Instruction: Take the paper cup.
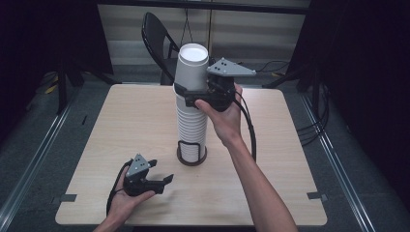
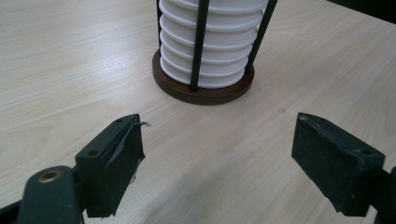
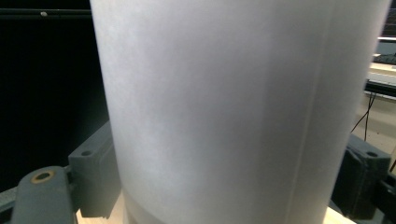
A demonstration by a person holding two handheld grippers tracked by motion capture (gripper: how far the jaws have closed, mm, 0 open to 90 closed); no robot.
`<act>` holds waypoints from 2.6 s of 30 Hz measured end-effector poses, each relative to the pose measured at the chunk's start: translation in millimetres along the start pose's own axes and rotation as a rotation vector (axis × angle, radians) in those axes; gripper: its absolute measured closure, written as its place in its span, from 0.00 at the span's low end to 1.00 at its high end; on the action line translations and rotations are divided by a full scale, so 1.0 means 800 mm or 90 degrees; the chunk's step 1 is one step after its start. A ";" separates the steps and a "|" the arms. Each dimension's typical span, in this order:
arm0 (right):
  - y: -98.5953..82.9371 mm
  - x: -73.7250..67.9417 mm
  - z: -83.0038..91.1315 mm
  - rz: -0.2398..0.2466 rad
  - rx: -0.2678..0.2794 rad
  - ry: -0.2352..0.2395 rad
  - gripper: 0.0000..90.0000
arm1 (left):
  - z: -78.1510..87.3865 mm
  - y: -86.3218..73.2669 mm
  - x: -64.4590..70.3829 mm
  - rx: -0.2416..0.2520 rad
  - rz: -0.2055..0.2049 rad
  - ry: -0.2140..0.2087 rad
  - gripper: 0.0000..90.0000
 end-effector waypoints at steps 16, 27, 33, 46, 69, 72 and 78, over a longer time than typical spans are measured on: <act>0.015 -0.001 -0.001 -0.031 0.026 -0.008 0.15 | 0.000 0.000 0.000 0.001 0.001 0.000 0.18; 0.033 -0.001 0.002 -0.037 0.048 -0.005 0.15 | -0.001 0.000 0.001 0.000 0.004 -0.001 0.18; 0.042 -0.001 0.003 -0.037 0.056 0.001 0.15 | -0.001 0.000 0.001 0.001 0.005 0.000 0.18; 0.061 0.008 0.014 -0.072 0.083 0.007 0.15 | 0.000 0.000 0.000 -0.001 0.001 0.001 0.19; 0.070 0.041 0.062 -0.098 0.081 -0.075 0.16 | -0.001 0.001 0.005 0.010 0.001 -0.014 0.18; 0.068 0.048 0.069 -0.105 0.073 -0.084 0.16 | -0.001 0.001 0.006 0.013 -0.004 -0.018 0.18; 0.062 0.058 0.085 -0.097 0.053 -0.098 0.16 | 0.000 0.001 0.006 0.017 -0.010 -0.016 0.17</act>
Point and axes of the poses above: each handheld gripper's, and its own axes: z roughly backward along the jaws, y roughly out of its top, x roughly to its right, the point moved 1 cm from there along -z, roughly forward along the jaws, and after that the axes turned 11 degrees about x, right-handed, at the moved point
